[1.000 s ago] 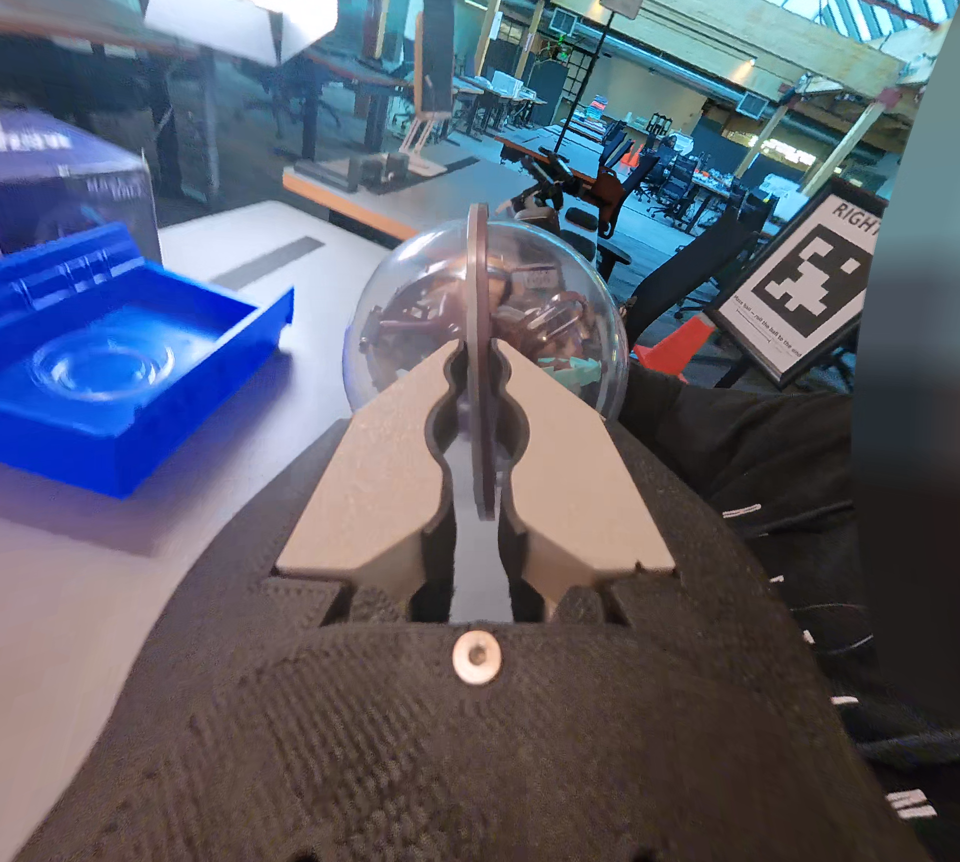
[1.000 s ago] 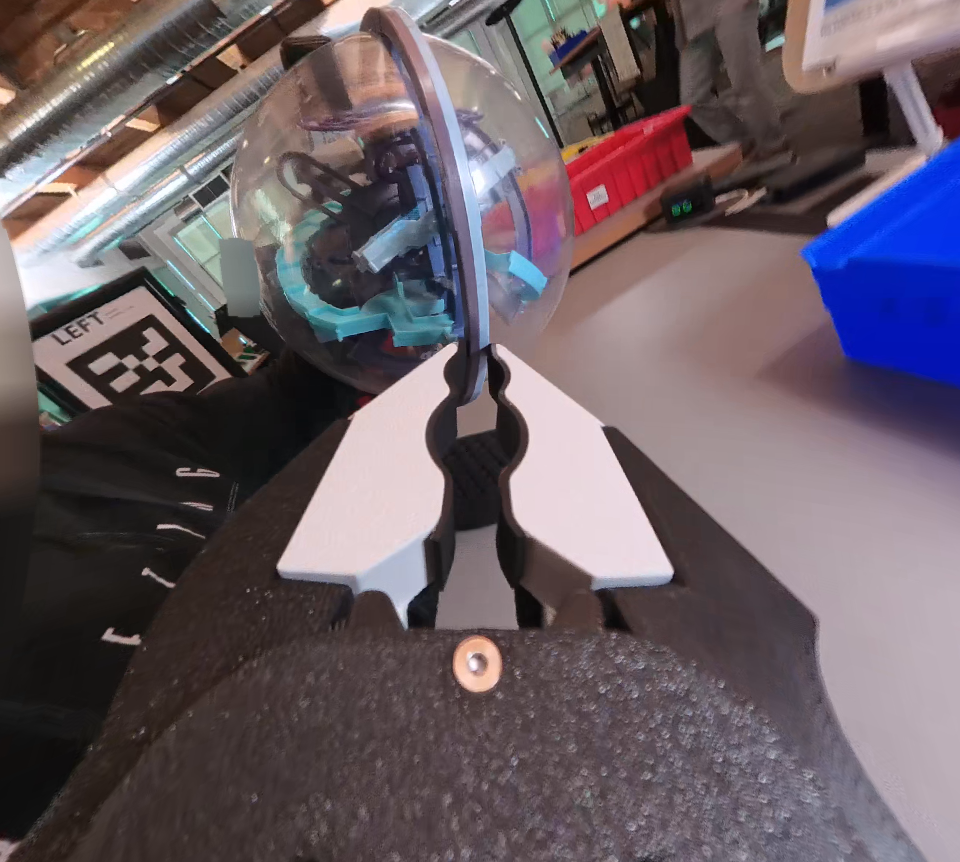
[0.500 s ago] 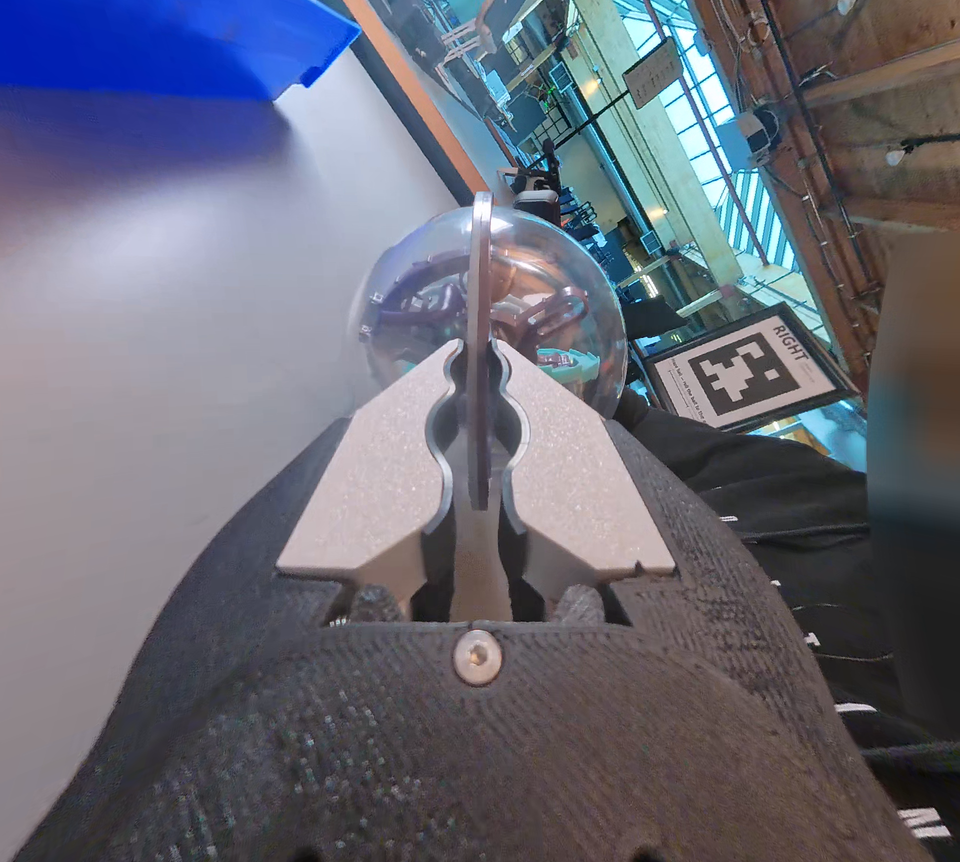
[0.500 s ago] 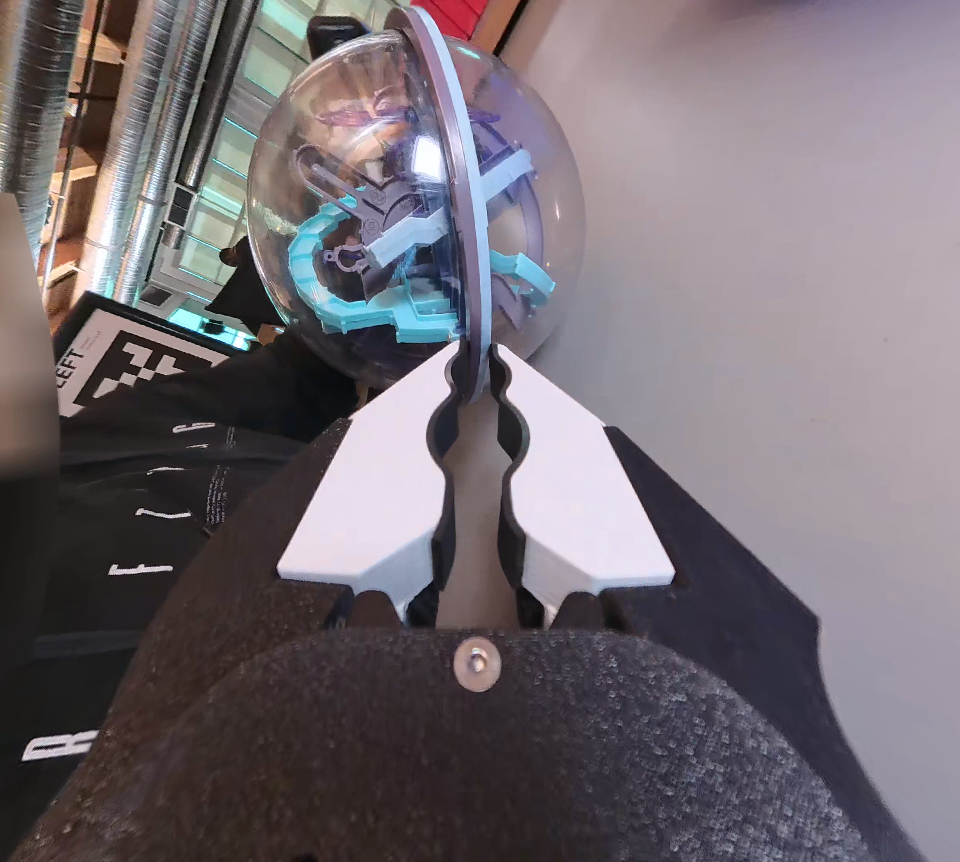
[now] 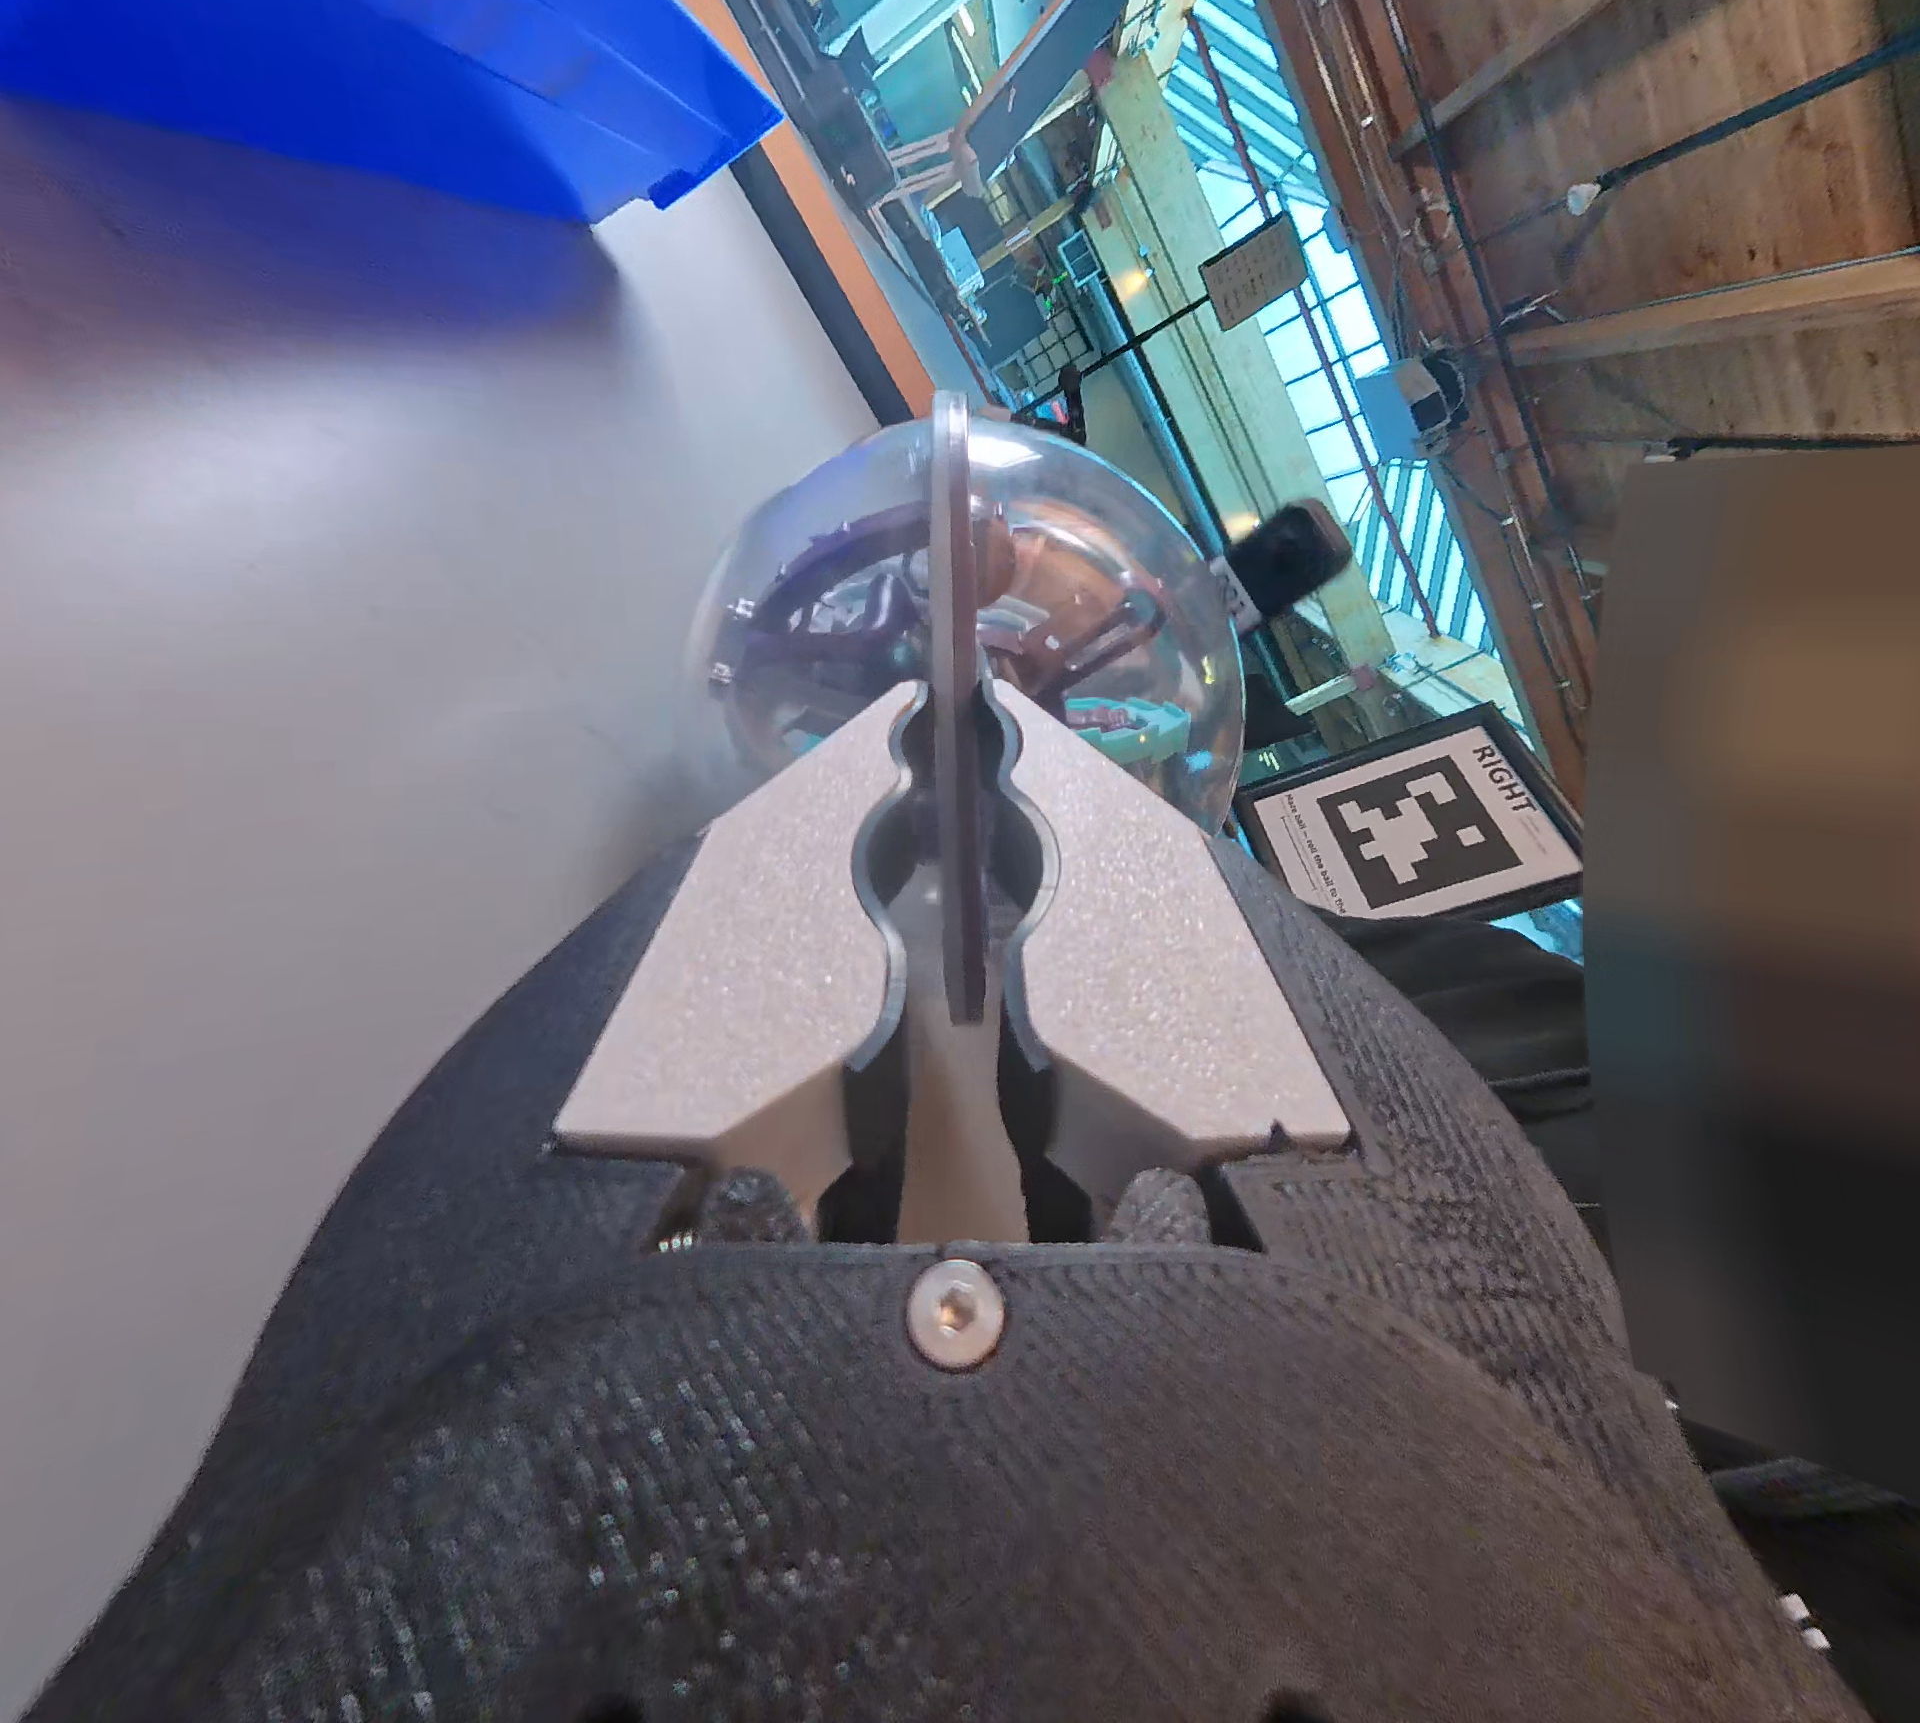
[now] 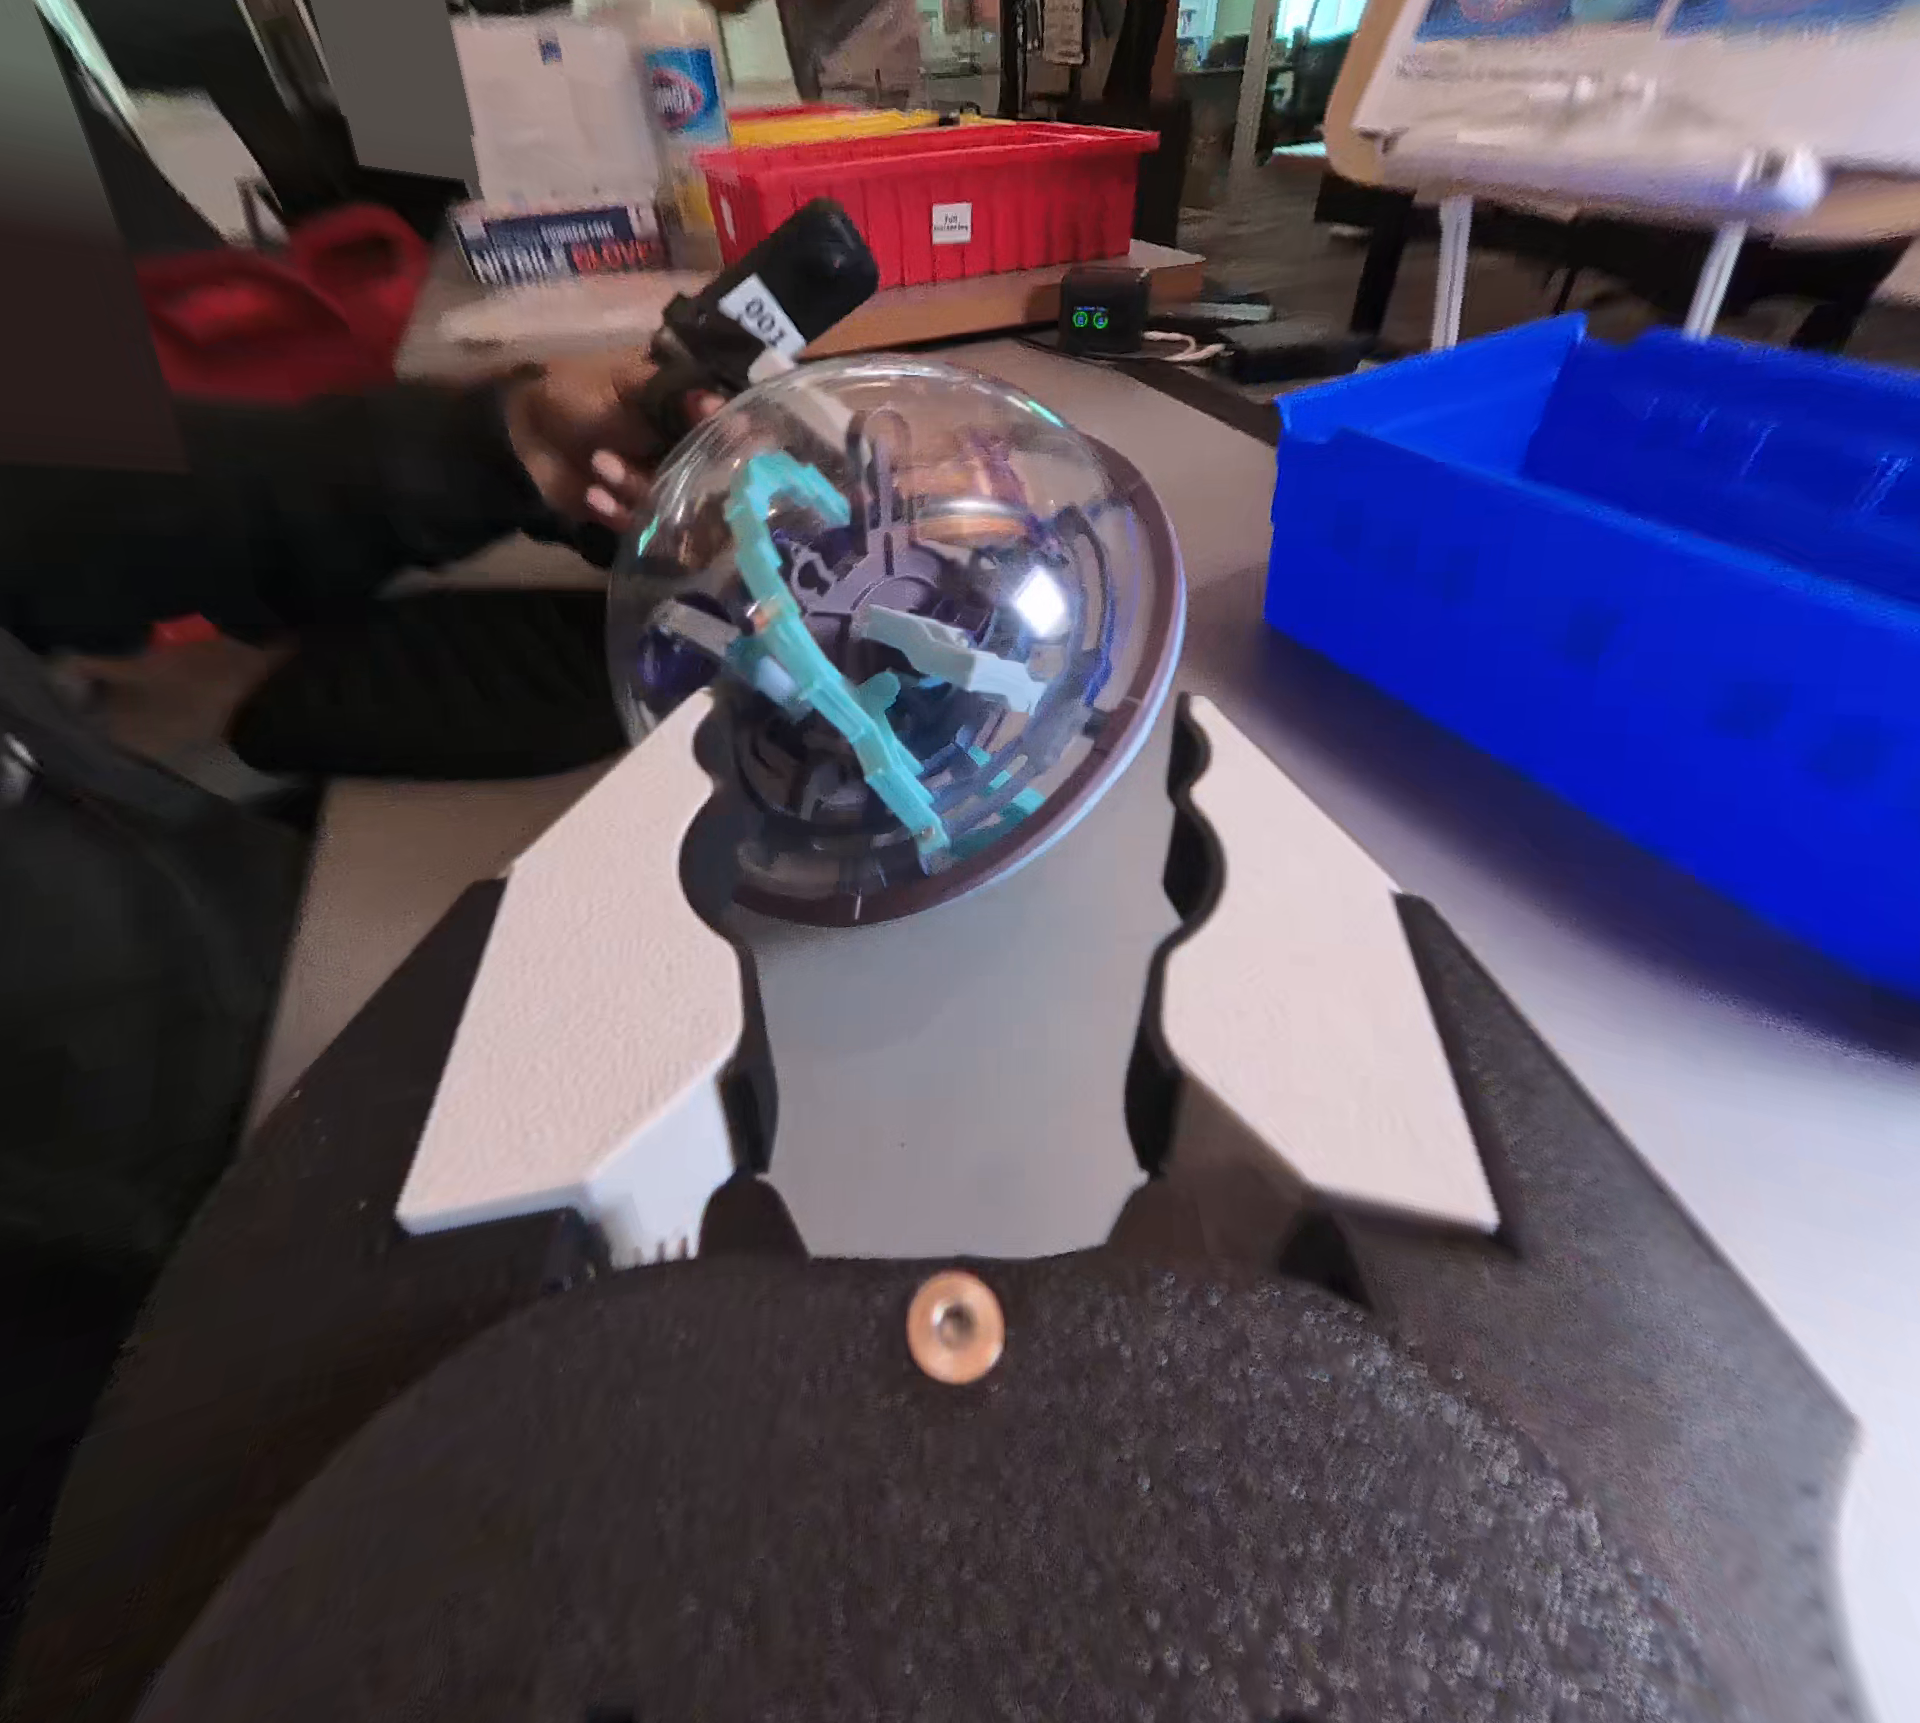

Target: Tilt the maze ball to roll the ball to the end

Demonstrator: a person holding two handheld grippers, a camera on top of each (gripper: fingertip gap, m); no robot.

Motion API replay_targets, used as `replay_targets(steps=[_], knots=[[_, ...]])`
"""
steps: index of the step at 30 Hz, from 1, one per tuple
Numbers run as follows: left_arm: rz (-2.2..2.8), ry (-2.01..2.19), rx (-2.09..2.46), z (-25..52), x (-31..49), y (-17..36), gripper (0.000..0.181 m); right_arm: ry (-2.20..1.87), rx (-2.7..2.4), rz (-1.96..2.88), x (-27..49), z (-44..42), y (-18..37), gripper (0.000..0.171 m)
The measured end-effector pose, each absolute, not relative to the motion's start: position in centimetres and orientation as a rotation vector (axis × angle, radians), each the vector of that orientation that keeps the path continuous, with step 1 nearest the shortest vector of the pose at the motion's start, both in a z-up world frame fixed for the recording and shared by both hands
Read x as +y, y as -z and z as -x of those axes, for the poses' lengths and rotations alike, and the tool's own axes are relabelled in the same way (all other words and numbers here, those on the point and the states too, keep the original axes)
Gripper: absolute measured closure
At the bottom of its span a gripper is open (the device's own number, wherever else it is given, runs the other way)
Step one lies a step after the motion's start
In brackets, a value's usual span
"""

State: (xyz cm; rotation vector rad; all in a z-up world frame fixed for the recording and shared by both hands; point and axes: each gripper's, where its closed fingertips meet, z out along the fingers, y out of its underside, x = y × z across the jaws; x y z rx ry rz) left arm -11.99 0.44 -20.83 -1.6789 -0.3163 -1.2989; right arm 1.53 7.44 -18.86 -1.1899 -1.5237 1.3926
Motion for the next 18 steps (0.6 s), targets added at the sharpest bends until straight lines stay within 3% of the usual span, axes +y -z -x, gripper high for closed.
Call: replay_targets(steps=[3, 5, 8, 11, 13, 18], knots=[[1.618, 1.284, -0.281, 12.1, 0.4, 20.3, 0.174, -1.164, -1.634, 1.045, 6.2, -1.0, 19.7, 0.076], [1.549, 1.199, -0.202, 12.9, 0.3, 19.1, 0.15, -1.107, -1.685, 1.001, 5.6, -0.5, 20.5, 0.071], [1.457, 0.929, 0.017, 13.7, -0.2, 15.9, 0.098, -1.106, -1.744, 0.972, 5.2, 0.3, 21.1, 0.065], [1.547, 0.592, 0.364, 11.6, 0.0, 15.9, 0.071, -1.165, -1.763, 0.987, 5.2, 1.2, 21.0, 0.072], [1.665, 0.443, 0.544, 10.4, 1.0, 18.3, 0.064, -1.273, -1.758, 1.042, 5.5, 1.9, 20.8, 0.084], [1.615, 0.561, 0.523, 9.9, 2.8, 18.8, 0.071, -1.463, -1.68, 1.2, 7.2, 3.8, 20.5, 0.085]])
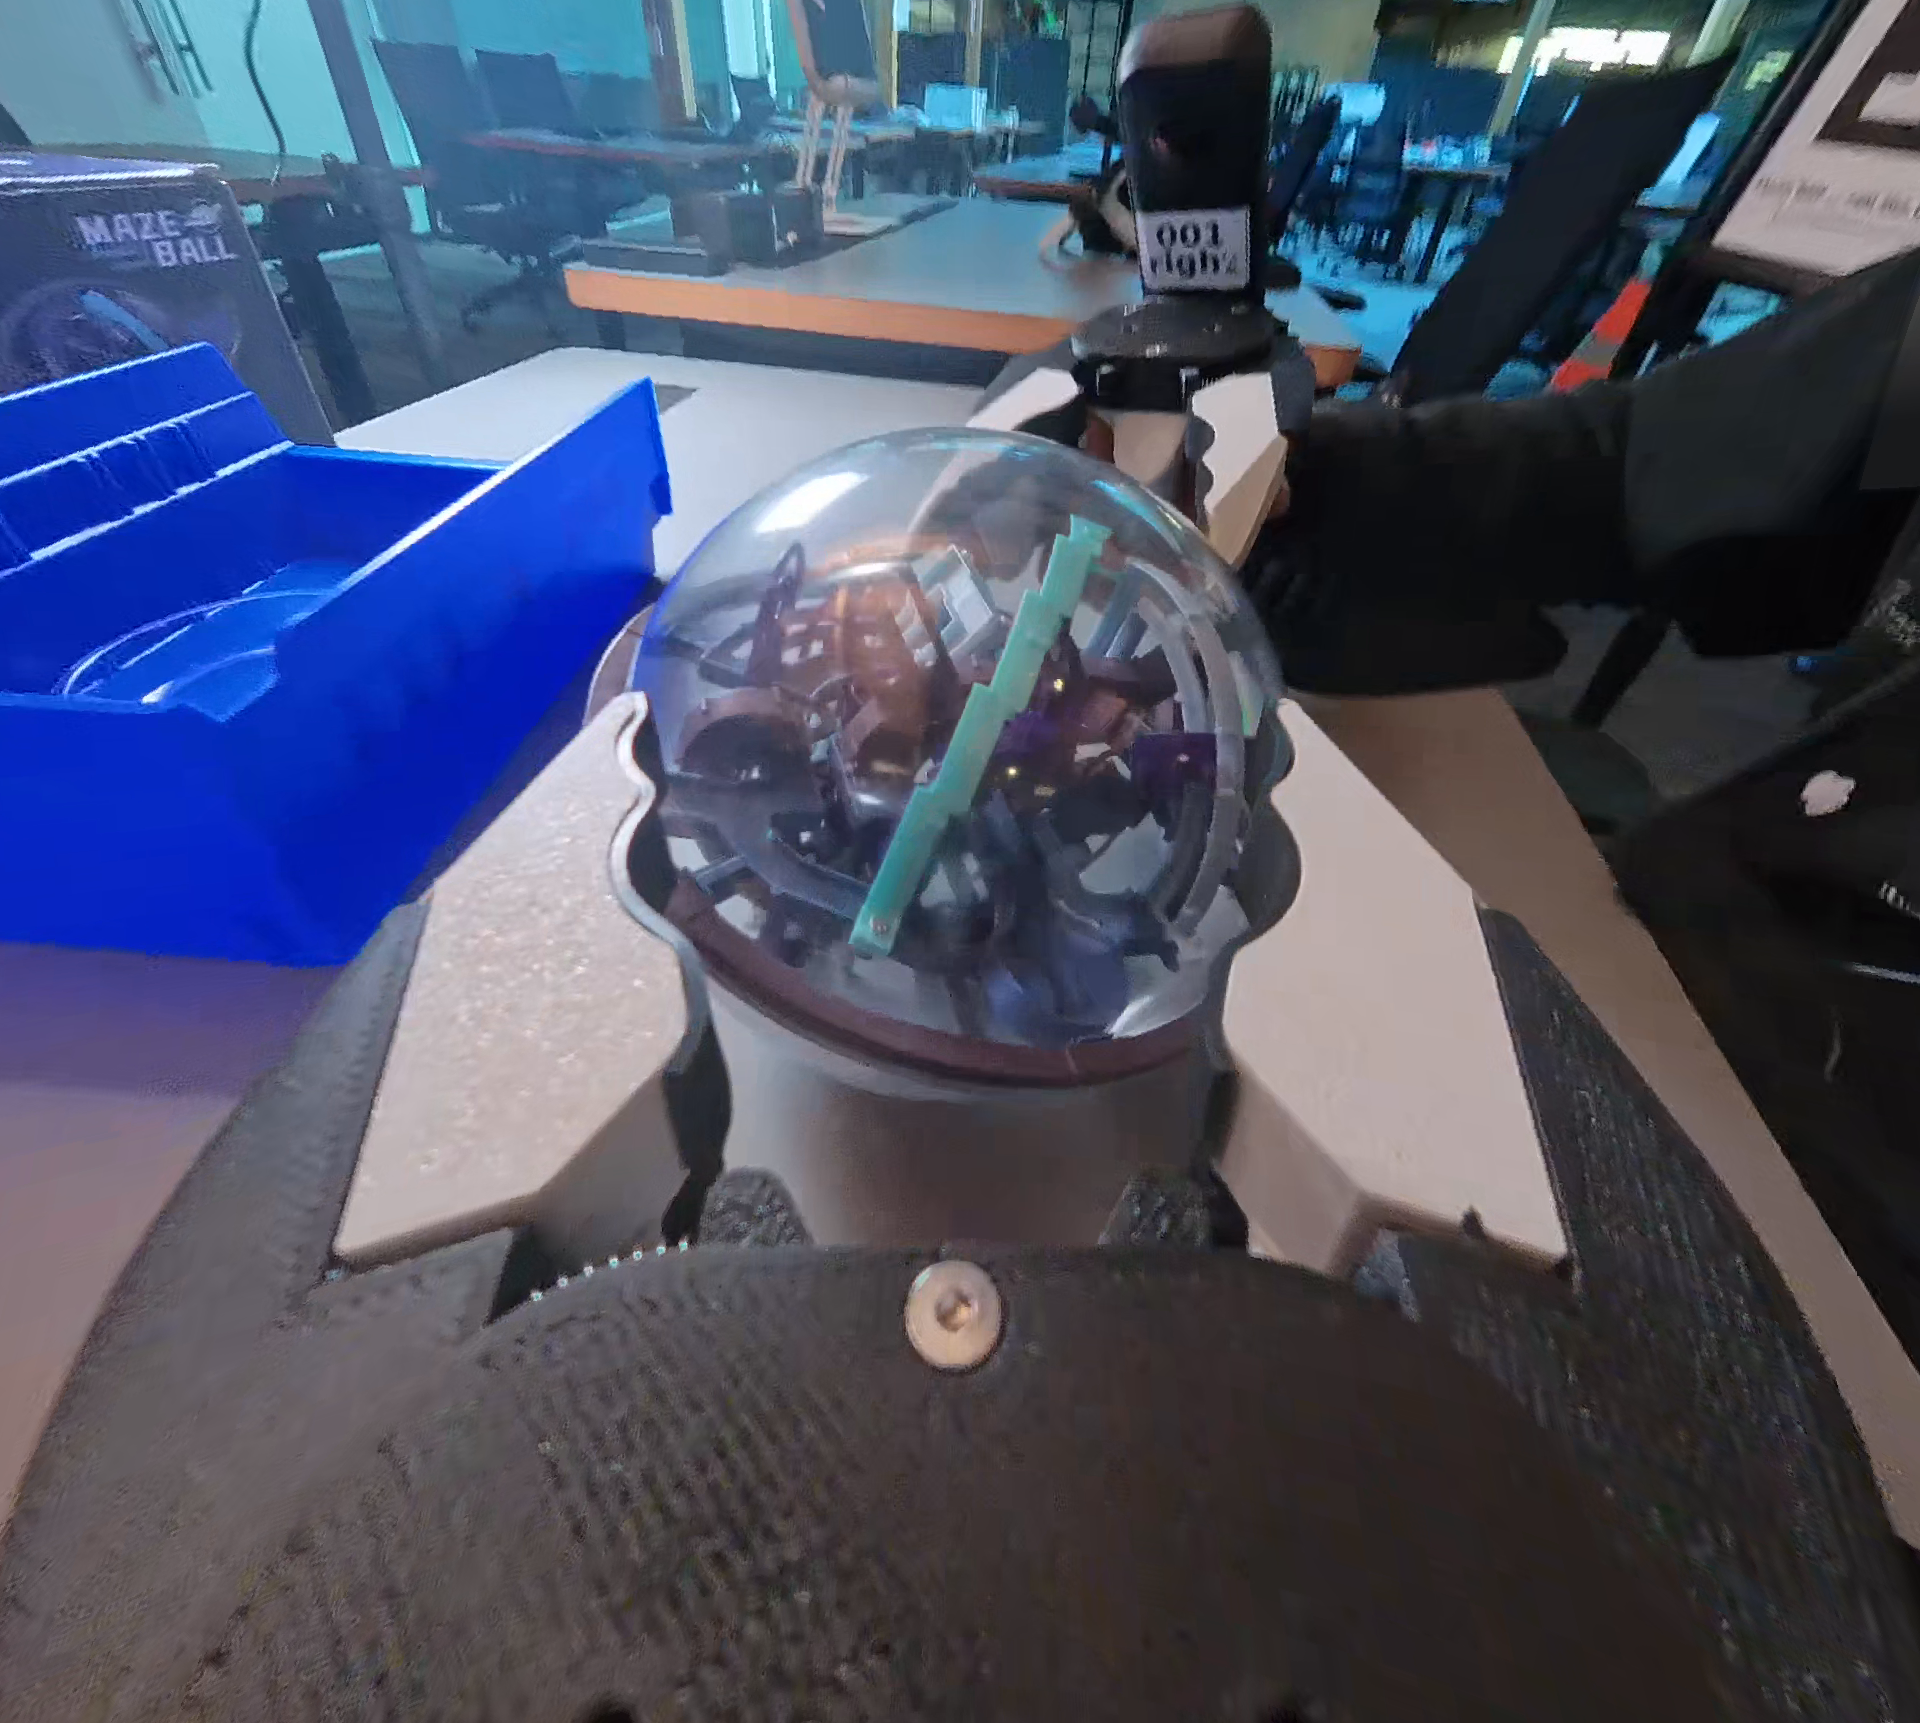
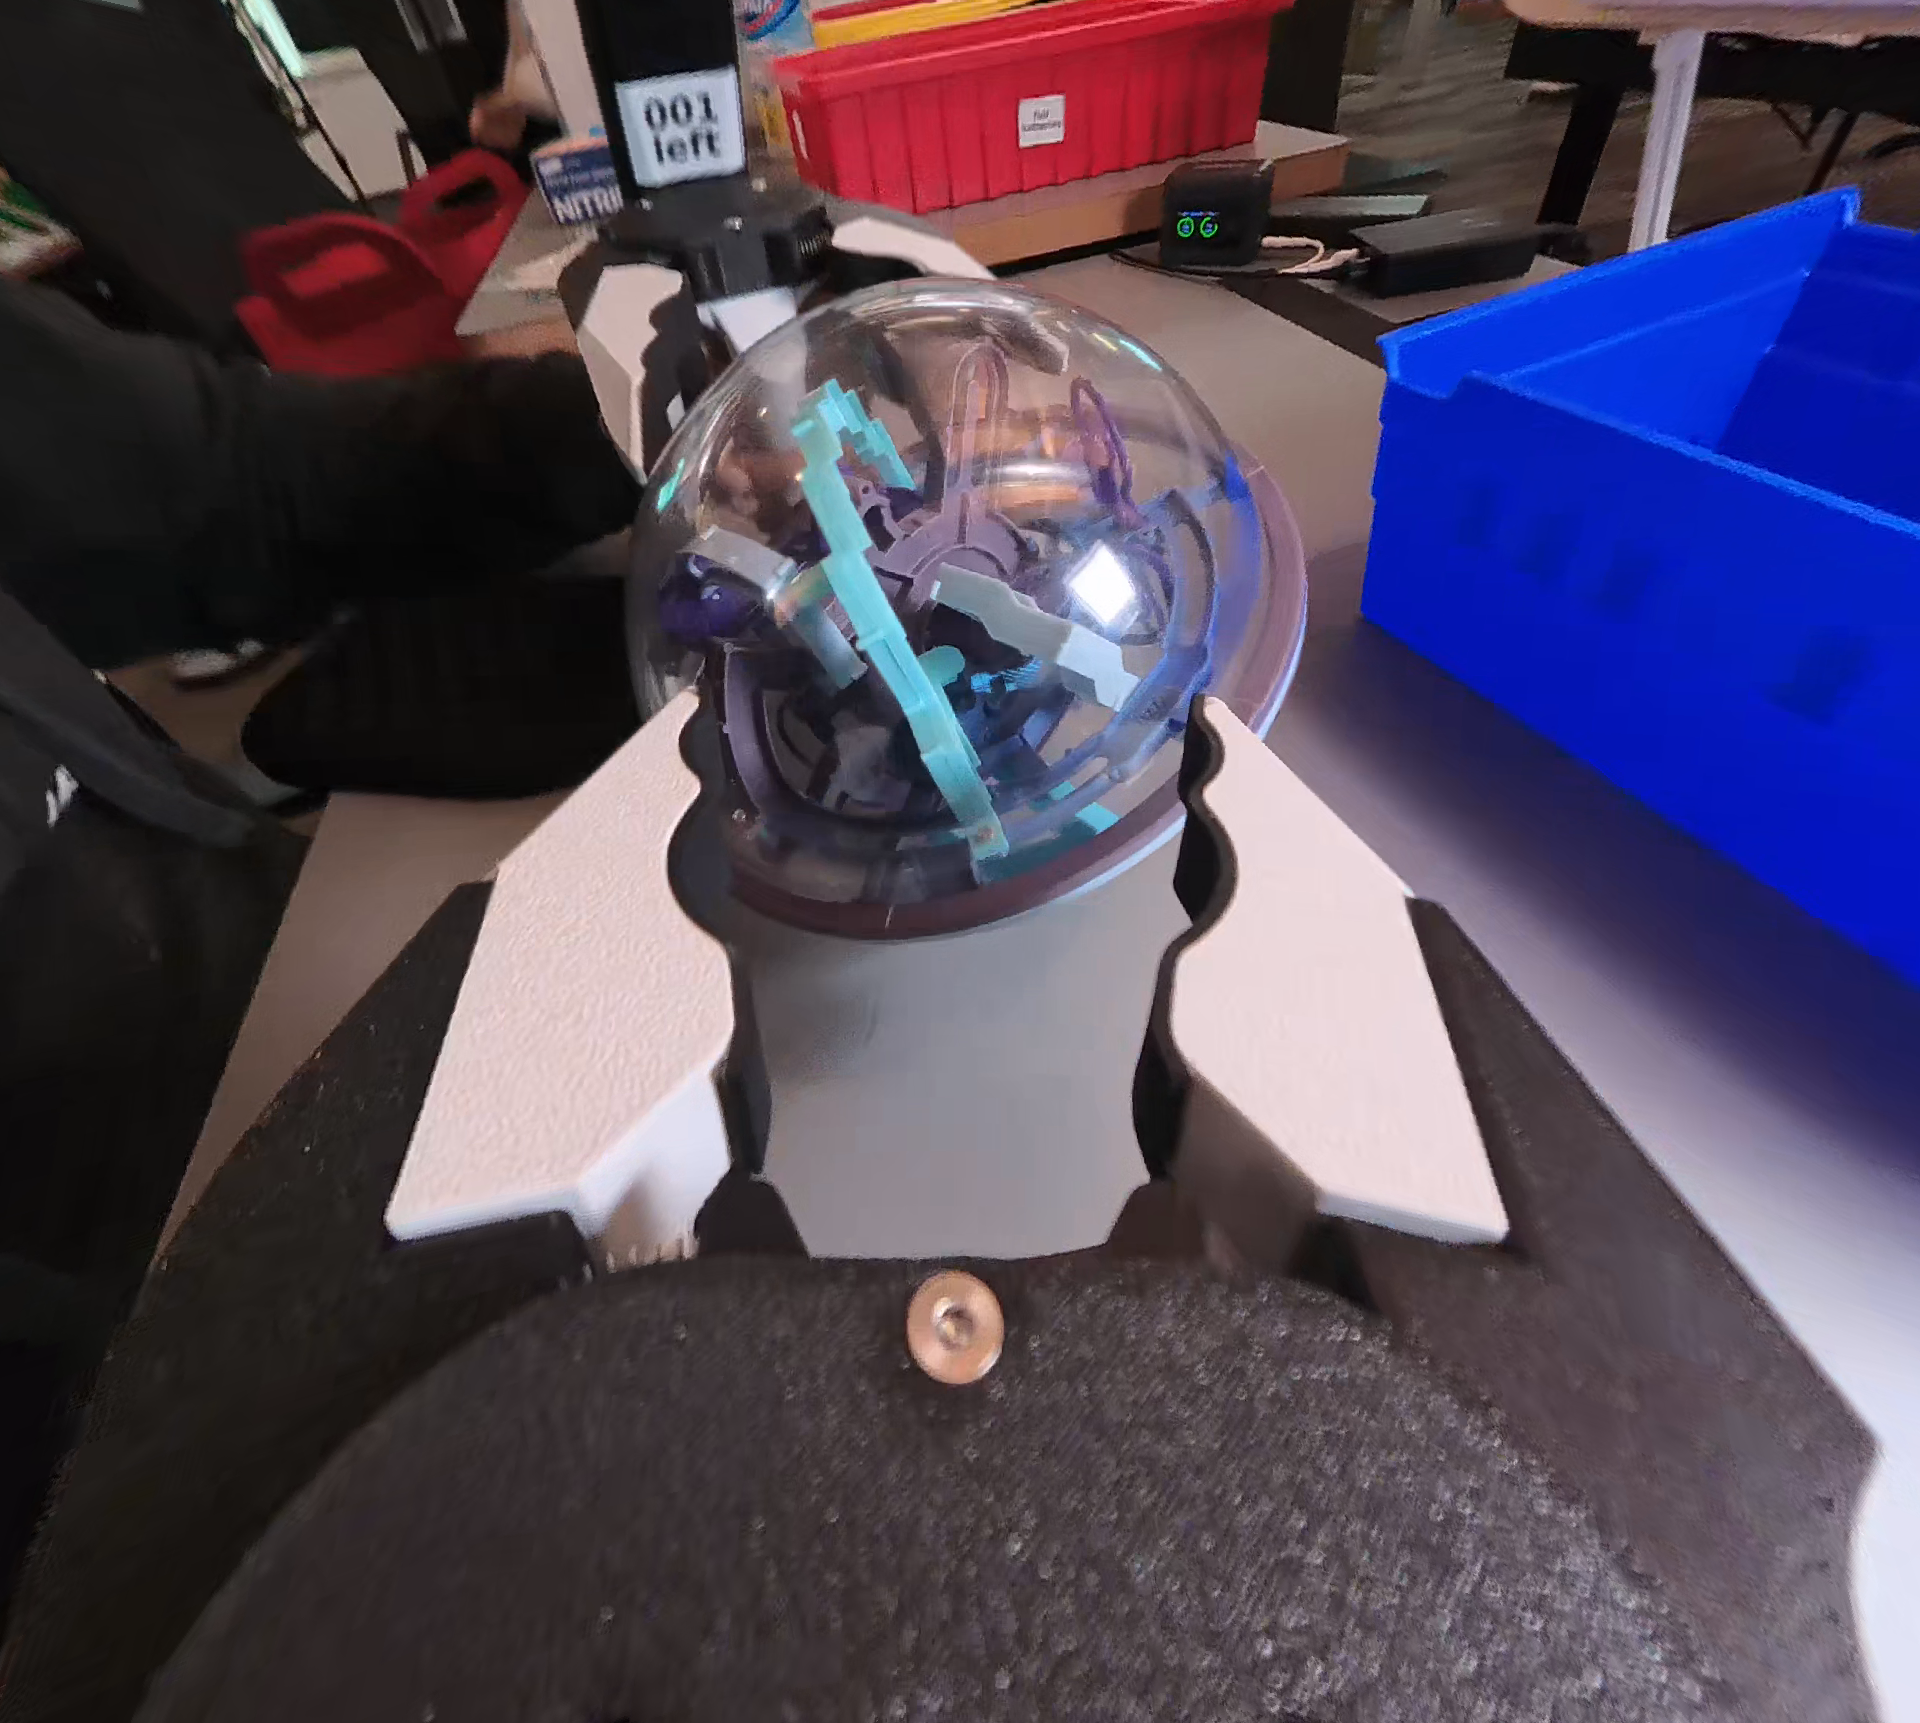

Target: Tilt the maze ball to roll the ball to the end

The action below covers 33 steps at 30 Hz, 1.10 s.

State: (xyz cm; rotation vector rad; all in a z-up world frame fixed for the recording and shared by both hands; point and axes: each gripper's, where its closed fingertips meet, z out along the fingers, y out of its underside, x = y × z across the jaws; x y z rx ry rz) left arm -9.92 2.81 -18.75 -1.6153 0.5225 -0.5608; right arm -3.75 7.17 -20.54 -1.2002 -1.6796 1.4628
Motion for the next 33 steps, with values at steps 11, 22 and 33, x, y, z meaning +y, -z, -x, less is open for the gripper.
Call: replay_targets(steps=[11, 22, 33], knots=[[1.585, 0.703, 0.289, 11.8, 3.7, 18.8, 0.076, -1.658, -1.511, 1.286, 8.3, 4.5, 21.0, 0.086], [1.548, 0.826, 0.134, 13.0, 4.0, 18.8, 0.085, -1.302, -1.686, 1.123, 6.9, 4.0, 23.1, 0.064], [1.58, 0.995, 0.043, 13.0, 3.8, 20.1, 0.087, -1.252, -1.618, 1.101, 7.2, 4.3, 22.3, 0.062]])
